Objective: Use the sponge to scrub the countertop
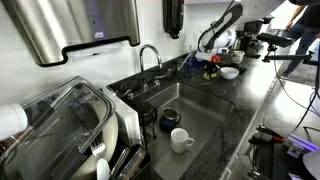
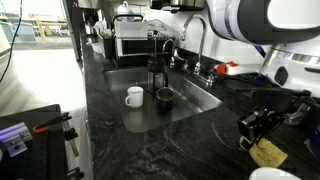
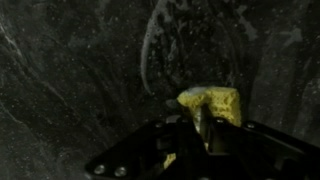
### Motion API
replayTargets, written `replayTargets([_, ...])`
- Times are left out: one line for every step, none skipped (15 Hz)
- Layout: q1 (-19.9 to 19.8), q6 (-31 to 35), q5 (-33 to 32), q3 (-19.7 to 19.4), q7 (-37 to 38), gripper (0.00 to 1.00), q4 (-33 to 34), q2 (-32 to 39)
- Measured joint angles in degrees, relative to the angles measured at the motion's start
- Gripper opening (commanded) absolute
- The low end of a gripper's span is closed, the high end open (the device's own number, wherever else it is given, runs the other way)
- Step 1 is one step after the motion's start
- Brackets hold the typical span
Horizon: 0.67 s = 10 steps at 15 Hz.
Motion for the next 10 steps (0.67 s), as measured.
replayTargets([0.1,0.0,0.0,0.4,0.0,0.03,1.0,0.6])
replayTargets([0.2,0.0,-0.1,0.9,-0.1,0.03,1.9,1.1])
replayTargets([0.3,0.0,-0.1,1.3,-0.1,0.03,3.0,1.7])
replayTargets([0.5,0.0,-0.1,1.7,-0.1,0.03,4.0,2.3])
replayTargets([0.6,0.0,-0.1,2.0,-0.2,0.03,4.9,2.8])
replayTargets([0.8,0.0,-0.2,2.3,-0.4,0.03,5.6,3.2])
replayTargets([0.9,0.1,-0.2,2.7,-1.0,0.03,5.9,3.3])
replayTargets([1.2,0.2,-0.2,3.1,-1.8,0.03,5.9,3.3])
replayTargets([1.4,0.5,-0.2,3.5,-2.8,0.03,5.9,3.3])
replayTargets([1.6,0.6,-0.2,4.0,-3.9,0.03,5.8,3.2])
